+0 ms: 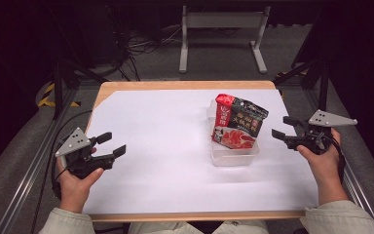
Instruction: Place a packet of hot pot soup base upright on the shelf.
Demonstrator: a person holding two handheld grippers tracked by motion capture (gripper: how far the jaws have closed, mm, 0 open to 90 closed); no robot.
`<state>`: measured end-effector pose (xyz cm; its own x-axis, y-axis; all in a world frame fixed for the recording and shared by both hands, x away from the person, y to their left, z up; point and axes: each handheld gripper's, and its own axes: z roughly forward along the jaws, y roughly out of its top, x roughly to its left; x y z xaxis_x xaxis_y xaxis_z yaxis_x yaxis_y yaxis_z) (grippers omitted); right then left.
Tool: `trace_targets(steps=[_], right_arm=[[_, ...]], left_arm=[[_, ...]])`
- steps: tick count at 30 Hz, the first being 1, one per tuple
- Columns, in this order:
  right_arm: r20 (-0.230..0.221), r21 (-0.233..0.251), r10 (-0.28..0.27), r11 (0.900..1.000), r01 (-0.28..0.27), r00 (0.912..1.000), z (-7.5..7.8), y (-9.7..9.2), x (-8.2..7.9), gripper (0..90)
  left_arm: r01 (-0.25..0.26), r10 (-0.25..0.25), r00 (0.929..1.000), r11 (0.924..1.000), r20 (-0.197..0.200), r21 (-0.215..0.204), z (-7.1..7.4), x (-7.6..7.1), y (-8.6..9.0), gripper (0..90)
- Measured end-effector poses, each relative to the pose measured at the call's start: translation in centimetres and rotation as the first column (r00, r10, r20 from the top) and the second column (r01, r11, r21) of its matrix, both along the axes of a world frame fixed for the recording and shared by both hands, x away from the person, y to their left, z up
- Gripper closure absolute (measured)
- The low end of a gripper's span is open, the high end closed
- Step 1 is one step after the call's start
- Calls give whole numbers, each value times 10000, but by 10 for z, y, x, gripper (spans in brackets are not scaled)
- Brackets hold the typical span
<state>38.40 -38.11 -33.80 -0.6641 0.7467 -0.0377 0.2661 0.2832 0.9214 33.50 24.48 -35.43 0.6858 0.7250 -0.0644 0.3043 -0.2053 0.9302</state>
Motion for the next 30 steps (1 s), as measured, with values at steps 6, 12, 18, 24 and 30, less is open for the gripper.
trace_targets(steps=[6,12,18,24,30], right_arm=[[-182,-114,-235,9997,233,9996,-18,-8,-3,291],[-358,-314,-280,9991,269,9990,-36,-8,-4,263],[-737,-144,-185,9997,175,9971,-54,-9,-4,217],[-1217,-103,-192,9998,181,9924,-71,-10,-3,188],[-1472,-202,-206,9996,178,9889,-83,-10,-5,186]], left_arm=[[-181,182,9996,9998,-202,47,-18,-3,7,306],[-195,207,9983,9995,-548,229,-38,-2,8,291],[-209,238,9969,9990,-754,389,-54,2,4,286],[-15,86,9973,9954,-731,963,-64,5,-3,278],[-58,122,9954,9977,-952,670,-72,8,-1,265]])
